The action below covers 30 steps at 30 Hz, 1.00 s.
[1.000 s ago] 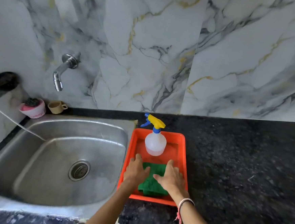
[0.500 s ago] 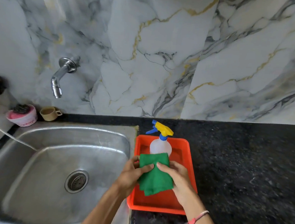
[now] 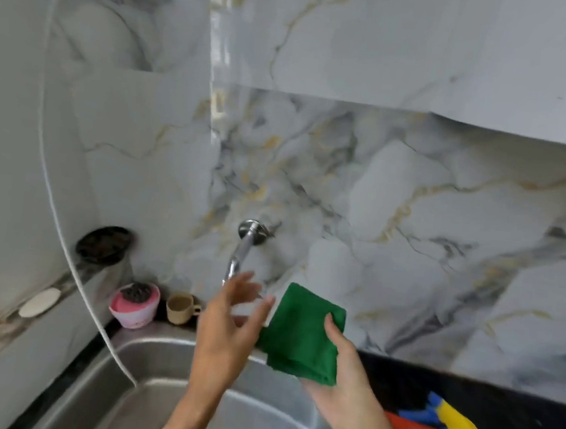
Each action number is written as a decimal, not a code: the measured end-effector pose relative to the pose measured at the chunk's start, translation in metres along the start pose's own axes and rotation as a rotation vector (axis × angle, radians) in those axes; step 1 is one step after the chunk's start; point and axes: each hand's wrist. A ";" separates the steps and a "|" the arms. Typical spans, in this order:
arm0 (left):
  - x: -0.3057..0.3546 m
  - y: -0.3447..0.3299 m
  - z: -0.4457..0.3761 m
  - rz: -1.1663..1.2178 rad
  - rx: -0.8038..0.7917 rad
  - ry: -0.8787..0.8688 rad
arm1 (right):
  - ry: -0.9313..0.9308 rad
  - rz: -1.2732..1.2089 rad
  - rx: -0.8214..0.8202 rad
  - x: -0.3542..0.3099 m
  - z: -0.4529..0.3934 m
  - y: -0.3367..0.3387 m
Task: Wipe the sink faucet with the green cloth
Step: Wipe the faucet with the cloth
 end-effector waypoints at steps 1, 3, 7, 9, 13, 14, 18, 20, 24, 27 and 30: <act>-0.006 0.017 -0.019 -0.061 0.052 -0.076 | 0.021 -0.031 -0.011 -0.005 -0.008 -0.011; -0.022 0.046 -0.063 -0.198 0.160 -0.222 | 0.119 0.018 -0.016 -0.016 -0.026 -0.033; -0.064 0.068 -0.170 -0.596 0.215 -0.578 | 0.769 0.537 0.227 -0.049 -0.075 -0.086; -0.086 0.062 -0.224 -0.819 0.172 -0.845 | 1.180 1.040 0.235 -0.067 -0.103 -0.118; -0.123 0.032 -0.291 -1.065 0.107 -1.113 | 1.289 2.275 0.218 -0.084 -0.149 -0.174; -0.132 0.026 -0.297 -1.100 0.128 -1.109 | 1.185 2.439 0.212 -0.083 -0.156 -0.178; -0.156 0.018 -0.313 -1.162 0.271 -1.149 | 1.084 2.408 0.252 -0.080 -0.165 -0.162; -0.159 0.018 -0.318 -1.148 0.307 -1.197 | 1.073 2.204 0.229 -0.076 -0.158 -0.148; -0.159 0.018 -0.319 -1.163 0.335 -1.208 | 1.146 1.773 0.320 -0.056 -0.155 -0.135; -0.158 0.017 -0.318 -1.156 0.319 -1.189 | 1.135 1.523 0.483 -0.040 -0.167 -0.118; -0.156 0.017 -0.318 -1.150 0.330 -1.195 | 0.765 1.129 0.432 -0.036 -0.178 -0.078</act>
Point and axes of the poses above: each hand's wrist, its own z-axis away from the middle knuckle, its own y-axis out of the back of the hand, x = y × z, and after that the axes turned 15 degrees about -y, right-handed
